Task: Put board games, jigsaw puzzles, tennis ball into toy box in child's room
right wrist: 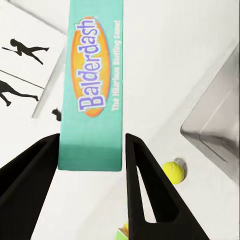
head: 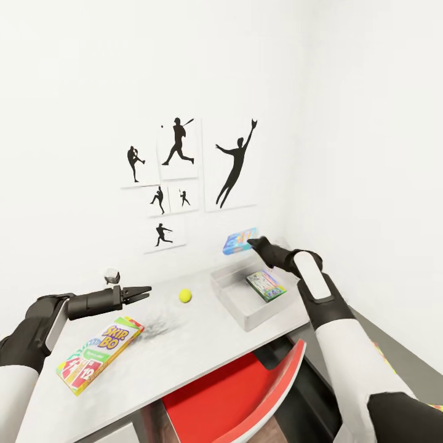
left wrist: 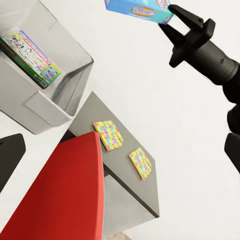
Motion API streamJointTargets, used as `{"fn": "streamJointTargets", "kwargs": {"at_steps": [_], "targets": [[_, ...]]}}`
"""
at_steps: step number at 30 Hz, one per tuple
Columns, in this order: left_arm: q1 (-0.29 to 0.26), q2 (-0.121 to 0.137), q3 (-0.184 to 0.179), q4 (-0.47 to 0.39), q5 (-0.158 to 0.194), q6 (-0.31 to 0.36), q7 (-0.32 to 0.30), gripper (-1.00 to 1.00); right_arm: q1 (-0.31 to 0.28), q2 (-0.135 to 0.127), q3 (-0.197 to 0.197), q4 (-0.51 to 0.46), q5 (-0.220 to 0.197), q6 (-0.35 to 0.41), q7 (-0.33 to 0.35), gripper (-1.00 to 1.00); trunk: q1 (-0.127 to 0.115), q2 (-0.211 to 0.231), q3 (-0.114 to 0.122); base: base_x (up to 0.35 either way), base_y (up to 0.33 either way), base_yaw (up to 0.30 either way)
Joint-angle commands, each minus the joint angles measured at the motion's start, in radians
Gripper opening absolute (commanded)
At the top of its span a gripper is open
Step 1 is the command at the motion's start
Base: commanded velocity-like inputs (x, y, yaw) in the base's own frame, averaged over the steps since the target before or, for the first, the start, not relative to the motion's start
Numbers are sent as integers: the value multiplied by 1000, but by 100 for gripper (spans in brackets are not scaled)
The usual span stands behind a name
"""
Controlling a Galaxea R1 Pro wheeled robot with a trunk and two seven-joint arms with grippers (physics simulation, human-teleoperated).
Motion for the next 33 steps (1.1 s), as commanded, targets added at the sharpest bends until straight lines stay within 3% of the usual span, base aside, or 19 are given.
{"fn": "streamJointTargets", "kwargs": {"at_steps": [1, 5, 13, 20, 25, 33], "targets": [[0, 0, 0, 0, 2, 10, -2, 100, -24, 0, 1, 33, -14, -3, -21, -100, 0, -1, -1, 0, 0, 0], [0, 0, 0, 0, 2, 10, -2, 100, -65, 0, -3, 136, -13, -22, -35, -100, 0, -1, -1, 0, 0, 0], [0, 1, 0, 0, 2, 8, -1, 100, -74, 0, -11, 182, -15, -146, -40, -100, 0, -1, -1, 0, 0, 0], [0, 1, 0, 0, 2, 8, -1, 100, -62, -3, -25, 185, -22, -154, -36, -100, 0, -1, -1, 0, 0, 0], [0, 1, 0, 0, 2, 7, -1, 100, -60, -5, -48, 181, -64, -153, -26, -100, 0, -1, -1, 0, 0, 0], [0, 1, 0, 0, 2, 6, 0, 100, -56, -3, -53, 177, -87, -152, -25, -100, 0, -1, -1, 0, 0, 0]]}}
